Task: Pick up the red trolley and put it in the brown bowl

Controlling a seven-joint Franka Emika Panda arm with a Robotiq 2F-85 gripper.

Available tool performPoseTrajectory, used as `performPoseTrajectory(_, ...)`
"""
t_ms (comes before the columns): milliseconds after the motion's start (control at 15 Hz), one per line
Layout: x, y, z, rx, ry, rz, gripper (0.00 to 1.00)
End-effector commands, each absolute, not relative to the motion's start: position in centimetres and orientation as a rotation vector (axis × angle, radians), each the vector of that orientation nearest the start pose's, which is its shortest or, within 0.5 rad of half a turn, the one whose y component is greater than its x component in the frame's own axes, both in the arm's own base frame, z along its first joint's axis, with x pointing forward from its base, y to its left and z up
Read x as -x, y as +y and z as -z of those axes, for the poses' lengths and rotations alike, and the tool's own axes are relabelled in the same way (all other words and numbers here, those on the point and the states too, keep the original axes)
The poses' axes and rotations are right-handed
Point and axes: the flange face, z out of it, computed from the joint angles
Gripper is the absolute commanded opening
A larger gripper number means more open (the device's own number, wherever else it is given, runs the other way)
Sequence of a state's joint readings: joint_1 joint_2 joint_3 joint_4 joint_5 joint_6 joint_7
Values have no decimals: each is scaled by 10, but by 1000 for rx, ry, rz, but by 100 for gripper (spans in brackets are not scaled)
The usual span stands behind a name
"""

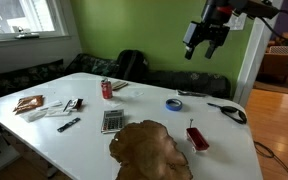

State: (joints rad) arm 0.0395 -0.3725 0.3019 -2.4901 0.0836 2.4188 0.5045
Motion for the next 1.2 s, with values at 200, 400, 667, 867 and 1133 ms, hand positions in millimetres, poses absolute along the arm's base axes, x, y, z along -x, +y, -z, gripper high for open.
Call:
performPoseTrajectory(200,-423,154,-445,3017,335,429,100)
performPoseTrajectory(400,-423,154,-445,3017,335,429,100)
performPoseTrajectory(667,-423,154,-445,3017,335,429,100)
performPoseTrajectory(867,-423,154,-445,3017,335,429,100)
performPoseTrajectory(1133,-421,147,-447,3080,412,554,100)
